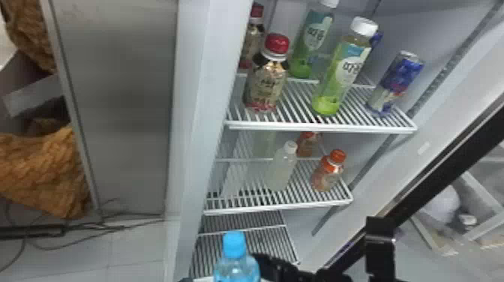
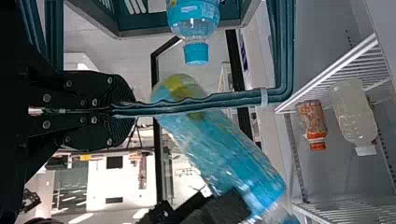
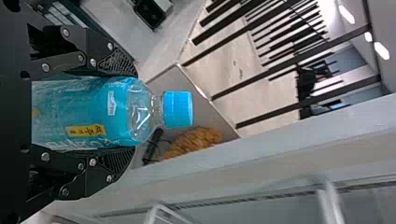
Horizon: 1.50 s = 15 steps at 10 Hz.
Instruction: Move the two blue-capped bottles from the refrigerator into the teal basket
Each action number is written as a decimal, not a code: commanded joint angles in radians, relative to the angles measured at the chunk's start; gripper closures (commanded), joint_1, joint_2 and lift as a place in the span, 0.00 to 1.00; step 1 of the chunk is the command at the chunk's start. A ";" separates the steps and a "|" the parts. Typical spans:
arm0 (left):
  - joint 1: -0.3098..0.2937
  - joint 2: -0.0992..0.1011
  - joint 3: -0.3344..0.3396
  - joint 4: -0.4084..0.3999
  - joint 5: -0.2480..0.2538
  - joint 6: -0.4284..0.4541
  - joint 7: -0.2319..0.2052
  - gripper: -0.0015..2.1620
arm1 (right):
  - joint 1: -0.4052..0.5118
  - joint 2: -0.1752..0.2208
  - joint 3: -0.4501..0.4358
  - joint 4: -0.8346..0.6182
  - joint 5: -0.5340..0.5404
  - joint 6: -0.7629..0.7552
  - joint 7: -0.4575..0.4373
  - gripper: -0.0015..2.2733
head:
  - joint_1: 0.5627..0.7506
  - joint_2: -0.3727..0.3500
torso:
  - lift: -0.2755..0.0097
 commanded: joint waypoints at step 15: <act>0.007 -0.005 -0.001 0.000 0.000 -0.022 -0.002 0.54 | -0.034 0.053 0.008 0.249 -0.032 -0.037 0.089 0.24 | 0.70 0.03 | 0.38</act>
